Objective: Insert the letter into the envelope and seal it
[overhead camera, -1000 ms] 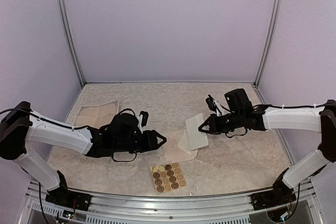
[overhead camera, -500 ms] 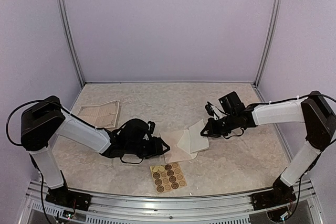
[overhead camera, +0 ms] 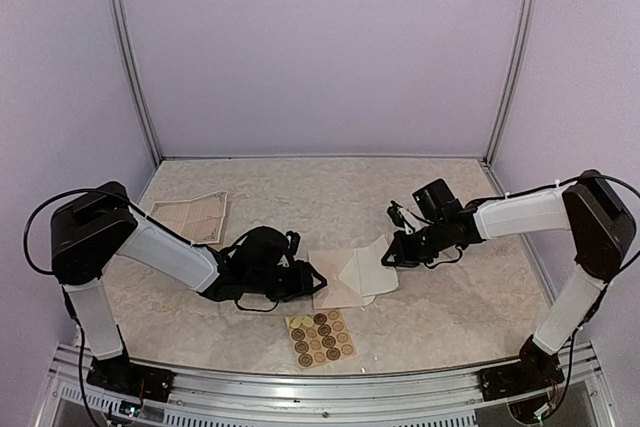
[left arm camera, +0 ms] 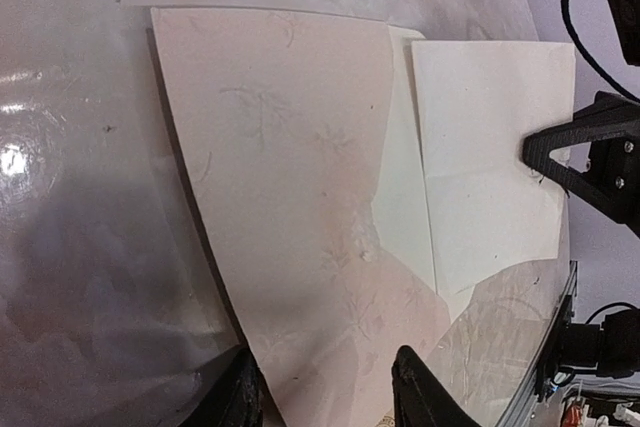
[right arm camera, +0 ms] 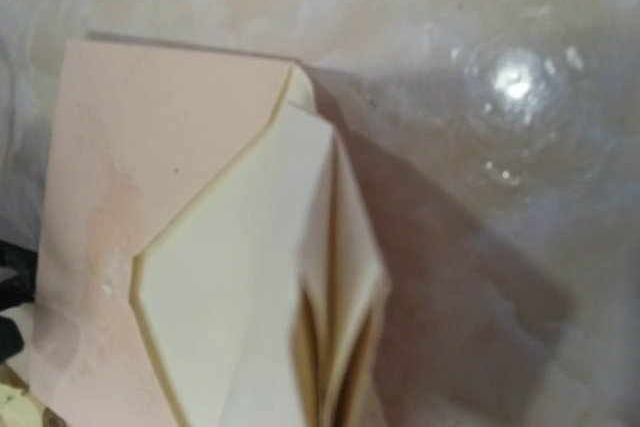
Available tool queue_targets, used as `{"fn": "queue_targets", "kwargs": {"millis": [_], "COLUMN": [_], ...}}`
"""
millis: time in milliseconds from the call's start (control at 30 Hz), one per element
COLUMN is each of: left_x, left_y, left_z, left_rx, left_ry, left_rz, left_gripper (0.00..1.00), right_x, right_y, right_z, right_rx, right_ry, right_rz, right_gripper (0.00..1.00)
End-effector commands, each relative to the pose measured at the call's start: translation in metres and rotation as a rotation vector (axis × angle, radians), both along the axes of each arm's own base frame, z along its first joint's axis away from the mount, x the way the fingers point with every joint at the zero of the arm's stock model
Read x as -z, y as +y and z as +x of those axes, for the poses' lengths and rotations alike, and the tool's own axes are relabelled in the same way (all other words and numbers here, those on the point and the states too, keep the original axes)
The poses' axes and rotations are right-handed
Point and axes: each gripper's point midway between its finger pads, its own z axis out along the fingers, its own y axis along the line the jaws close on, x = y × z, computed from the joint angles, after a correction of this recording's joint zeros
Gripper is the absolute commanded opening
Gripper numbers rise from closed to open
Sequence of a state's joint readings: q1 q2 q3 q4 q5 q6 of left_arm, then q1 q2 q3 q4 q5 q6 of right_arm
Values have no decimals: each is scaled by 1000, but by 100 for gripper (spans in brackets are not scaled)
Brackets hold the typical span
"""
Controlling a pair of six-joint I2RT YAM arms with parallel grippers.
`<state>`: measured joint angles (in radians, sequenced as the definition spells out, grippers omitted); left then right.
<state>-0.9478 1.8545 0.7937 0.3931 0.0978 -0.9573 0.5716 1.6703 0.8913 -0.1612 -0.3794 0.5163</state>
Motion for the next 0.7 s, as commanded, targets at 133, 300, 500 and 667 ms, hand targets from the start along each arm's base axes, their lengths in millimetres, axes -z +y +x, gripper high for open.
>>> {"fn": "queue_targets", "kwargs": {"millis": [133,300,500,667], "left_x": [16,17,19,19], "left_y": [1,-1,-3,-5], "left_z": [-4,-5,-7,-7], "left_rx": [10,13,23,31], "left_ry": [30,32,36,39], "left_rz": [36,36,37,32], "left_gripper": [37,34,33,32], "right_x": [10,12,17,19], "right_y": [2,4,6,10], "right_z": [-2,-2,-3,-3], "right_rx": [-22,-18,-20,-20], "right_ry": [39,48,62,70], "right_rz": [0,3,9,19], "right_gripper": [0,0,0,0]}}
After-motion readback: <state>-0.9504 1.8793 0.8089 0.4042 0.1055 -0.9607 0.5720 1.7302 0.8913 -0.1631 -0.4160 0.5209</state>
